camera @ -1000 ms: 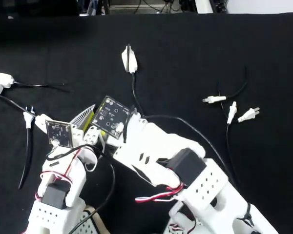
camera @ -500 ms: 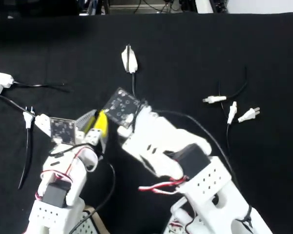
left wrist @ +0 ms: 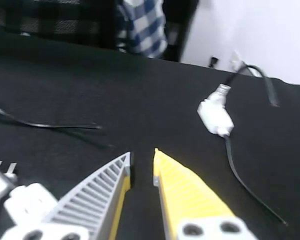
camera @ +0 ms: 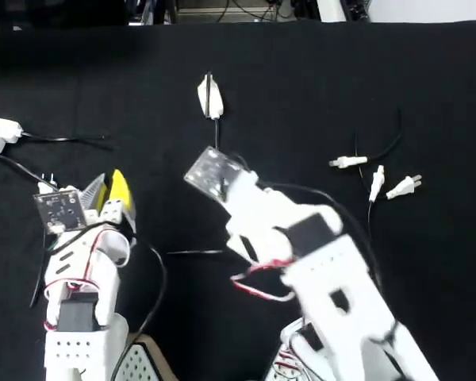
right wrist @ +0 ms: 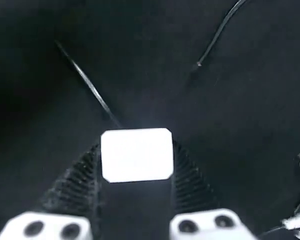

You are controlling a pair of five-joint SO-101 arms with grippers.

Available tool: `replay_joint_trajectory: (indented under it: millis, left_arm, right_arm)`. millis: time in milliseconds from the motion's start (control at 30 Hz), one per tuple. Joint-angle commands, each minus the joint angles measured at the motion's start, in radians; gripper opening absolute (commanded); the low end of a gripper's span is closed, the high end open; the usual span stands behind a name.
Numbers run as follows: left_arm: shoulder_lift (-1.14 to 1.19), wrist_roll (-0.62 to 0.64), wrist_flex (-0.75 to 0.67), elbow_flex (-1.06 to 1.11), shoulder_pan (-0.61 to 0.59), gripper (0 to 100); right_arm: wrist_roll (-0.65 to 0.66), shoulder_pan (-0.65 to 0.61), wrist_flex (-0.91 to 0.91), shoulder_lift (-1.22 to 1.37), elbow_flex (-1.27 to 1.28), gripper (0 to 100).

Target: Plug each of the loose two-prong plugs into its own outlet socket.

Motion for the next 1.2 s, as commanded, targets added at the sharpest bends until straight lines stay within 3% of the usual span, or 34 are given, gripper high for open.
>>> replay_joint_trajectory:
  millis: [0, 400, 800, 1167]
  left_arm:
    - [-0.009, 0.005, 0.0, 0.018, -0.059, 10]
    - [-0.009, 0.0, -0.002, 0.018, -0.065, 10]
    - [-0.009, 0.0, -0.002, 0.018, -0.065, 10]
    - [-0.009, 0.008, -0.02, 0.018, -0.065, 10]
  right_arm:
    - [0.002, 0.009, -0.098, 0.194, -0.027, 1.2]
    - [-0.137, 0.008, -0.18, 1.056, -0.664, 1.2]
    - [-0.167, -0.017, 0.069, 1.572, -1.377, 1.7]
    - [-0.19, -0.02, 0.377, 1.727, -1.867, 25.1]
